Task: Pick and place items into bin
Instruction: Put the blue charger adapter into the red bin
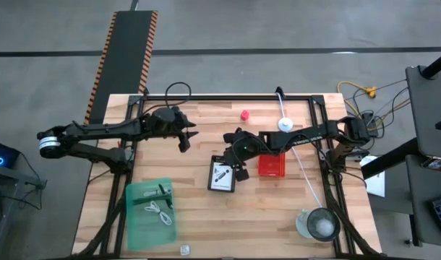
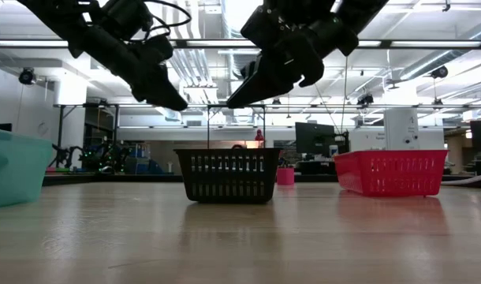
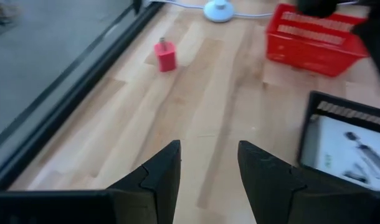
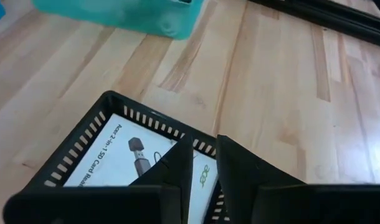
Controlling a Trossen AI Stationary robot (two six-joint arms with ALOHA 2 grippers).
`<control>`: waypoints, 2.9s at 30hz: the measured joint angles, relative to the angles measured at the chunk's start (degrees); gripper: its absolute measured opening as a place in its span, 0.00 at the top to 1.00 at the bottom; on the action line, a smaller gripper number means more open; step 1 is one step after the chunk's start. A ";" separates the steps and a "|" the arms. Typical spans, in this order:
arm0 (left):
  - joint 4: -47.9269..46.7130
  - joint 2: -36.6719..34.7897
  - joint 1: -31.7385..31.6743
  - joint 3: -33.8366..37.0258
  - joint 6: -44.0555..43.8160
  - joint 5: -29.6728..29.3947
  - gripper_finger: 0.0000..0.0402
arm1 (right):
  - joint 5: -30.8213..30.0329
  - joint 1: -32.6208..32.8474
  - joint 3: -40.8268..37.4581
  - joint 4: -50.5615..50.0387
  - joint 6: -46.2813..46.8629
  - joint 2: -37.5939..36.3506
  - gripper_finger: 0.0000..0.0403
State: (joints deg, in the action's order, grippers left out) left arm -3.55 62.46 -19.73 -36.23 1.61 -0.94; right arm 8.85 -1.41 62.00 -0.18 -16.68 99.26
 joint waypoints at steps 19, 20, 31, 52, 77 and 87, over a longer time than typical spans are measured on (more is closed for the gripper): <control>0.03 -0.02 4.43 -0.08 -2.89 2.83 0.64 | 0.08 0.27 -6.02 11.92 -0.03 -4.10 0.86; 0.00 -0.02 4.90 -0.16 -2.89 2.84 0.64 | 0.08 0.26 -6.44 11.88 0.01 -4.50 0.86; 2.78 -0.02 9.47 -0.22 -2.78 8.44 0.64 | 0.10 0.40 -7.94 12.92 1.05 -5.81 0.86; 2.05 2.46 24.88 0.11 4.83 25.70 0.64 | 0.10 0.52 -8.15 10.86 1.26 -5.92 0.86; -0.57 6.93 32.24 0.11 -10.37 24.44 0.64 | 0.10 0.52 -8.15 9.90 1.27 -5.90 0.86; -0.97 6.93 32.09 0.11 -8.62 10.42 0.64 | 0.08 0.50 -8.15 9.82 3.21 -5.75 0.86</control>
State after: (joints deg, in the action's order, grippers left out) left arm -4.52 69.38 12.36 -36.12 -7.02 9.48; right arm 8.93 -0.91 53.84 9.64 -13.47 93.51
